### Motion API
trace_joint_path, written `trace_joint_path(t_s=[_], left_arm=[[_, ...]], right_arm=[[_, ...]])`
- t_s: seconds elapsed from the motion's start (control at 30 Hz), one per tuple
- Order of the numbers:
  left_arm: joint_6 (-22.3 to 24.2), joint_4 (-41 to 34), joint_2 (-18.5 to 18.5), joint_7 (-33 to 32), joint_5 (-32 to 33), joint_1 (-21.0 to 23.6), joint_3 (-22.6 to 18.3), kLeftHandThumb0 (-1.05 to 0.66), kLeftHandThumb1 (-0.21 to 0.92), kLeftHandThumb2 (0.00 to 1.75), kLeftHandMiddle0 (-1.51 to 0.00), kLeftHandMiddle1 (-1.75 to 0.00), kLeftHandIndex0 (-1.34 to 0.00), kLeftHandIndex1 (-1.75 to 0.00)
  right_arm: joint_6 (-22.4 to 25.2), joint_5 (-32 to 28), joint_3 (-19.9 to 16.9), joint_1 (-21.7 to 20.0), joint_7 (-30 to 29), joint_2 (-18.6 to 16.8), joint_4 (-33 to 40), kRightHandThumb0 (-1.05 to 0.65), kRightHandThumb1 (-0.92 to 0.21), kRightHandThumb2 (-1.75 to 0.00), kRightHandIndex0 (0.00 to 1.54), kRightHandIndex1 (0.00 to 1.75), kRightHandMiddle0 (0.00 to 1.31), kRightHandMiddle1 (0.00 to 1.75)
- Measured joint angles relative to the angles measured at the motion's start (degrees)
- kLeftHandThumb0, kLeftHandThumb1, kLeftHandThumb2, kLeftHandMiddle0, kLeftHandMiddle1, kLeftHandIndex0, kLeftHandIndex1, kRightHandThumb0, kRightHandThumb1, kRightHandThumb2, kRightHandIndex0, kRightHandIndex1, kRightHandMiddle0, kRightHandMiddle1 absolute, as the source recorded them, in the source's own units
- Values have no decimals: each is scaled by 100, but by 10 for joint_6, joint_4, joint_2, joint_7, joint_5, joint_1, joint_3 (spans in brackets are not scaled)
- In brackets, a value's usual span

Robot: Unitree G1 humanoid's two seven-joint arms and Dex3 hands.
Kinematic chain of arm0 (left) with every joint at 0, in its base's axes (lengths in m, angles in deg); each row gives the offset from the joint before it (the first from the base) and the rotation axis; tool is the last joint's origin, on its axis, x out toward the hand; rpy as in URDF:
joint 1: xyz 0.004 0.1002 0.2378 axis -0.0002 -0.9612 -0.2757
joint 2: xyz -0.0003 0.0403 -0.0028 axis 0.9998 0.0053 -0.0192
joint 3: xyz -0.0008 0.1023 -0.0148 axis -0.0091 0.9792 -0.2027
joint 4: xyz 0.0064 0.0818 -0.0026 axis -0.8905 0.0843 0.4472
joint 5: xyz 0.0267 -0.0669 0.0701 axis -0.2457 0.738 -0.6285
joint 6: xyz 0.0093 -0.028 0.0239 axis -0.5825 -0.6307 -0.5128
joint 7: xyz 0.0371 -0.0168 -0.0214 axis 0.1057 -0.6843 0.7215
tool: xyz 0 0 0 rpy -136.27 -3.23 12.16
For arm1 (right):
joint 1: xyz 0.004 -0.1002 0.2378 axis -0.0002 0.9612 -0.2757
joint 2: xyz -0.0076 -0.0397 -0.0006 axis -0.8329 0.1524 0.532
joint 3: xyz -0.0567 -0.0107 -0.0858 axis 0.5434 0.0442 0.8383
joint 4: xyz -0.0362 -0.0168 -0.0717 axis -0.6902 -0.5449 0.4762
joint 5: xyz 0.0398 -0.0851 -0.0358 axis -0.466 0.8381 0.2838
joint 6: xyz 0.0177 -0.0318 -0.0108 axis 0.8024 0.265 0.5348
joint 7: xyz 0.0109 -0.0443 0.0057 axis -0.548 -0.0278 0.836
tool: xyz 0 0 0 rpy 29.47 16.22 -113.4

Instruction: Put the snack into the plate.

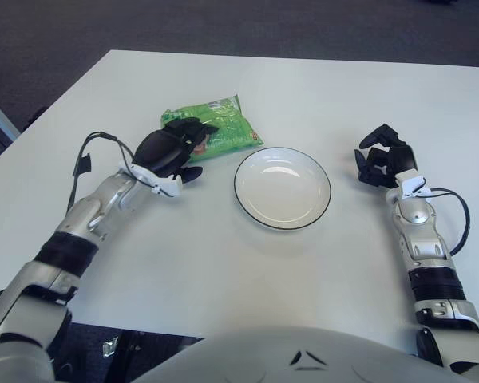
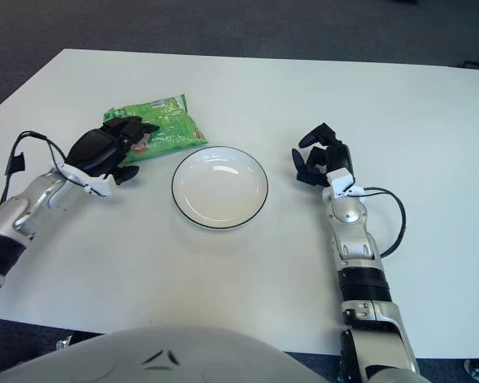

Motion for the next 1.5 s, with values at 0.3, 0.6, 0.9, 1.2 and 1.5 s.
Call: trace_joint_path(t_s=[0.3,0.6,0.9,1.2,1.5], left_arm=[[26,-51,-4,19,-8,-20,-30,-92,92,105,-39,-22,0,-91],[69,-63,-33,-11,-63,-19,-42,-85,92,82,-24,-12,0,-65],[95,-9,-91,-130,-124,17,-31,-92,92,63,-6,-1,0,-23],[104,94,-142,-238,-173,90,8,-102,92,54,0,0,0,-3],[123,148,-148,-249,-184,125,29,-104,92,40,0,0,0,0]], right_arm=[[0,0,0,0,0,1,0,-41,-57,-100,103,175,42,175],[0,0,1,-1,0,3,-1,-41,-57,-100,102,175,42,175],[0,0,1,-4,0,3,-6,-41,-55,-103,104,175,44,175],[-2,0,3,-13,2,3,-16,-41,-55,-102,104,175,44,175],[-5,0,5,-15,0,2,-19,-41,-55,-102,103,175,44,175]])
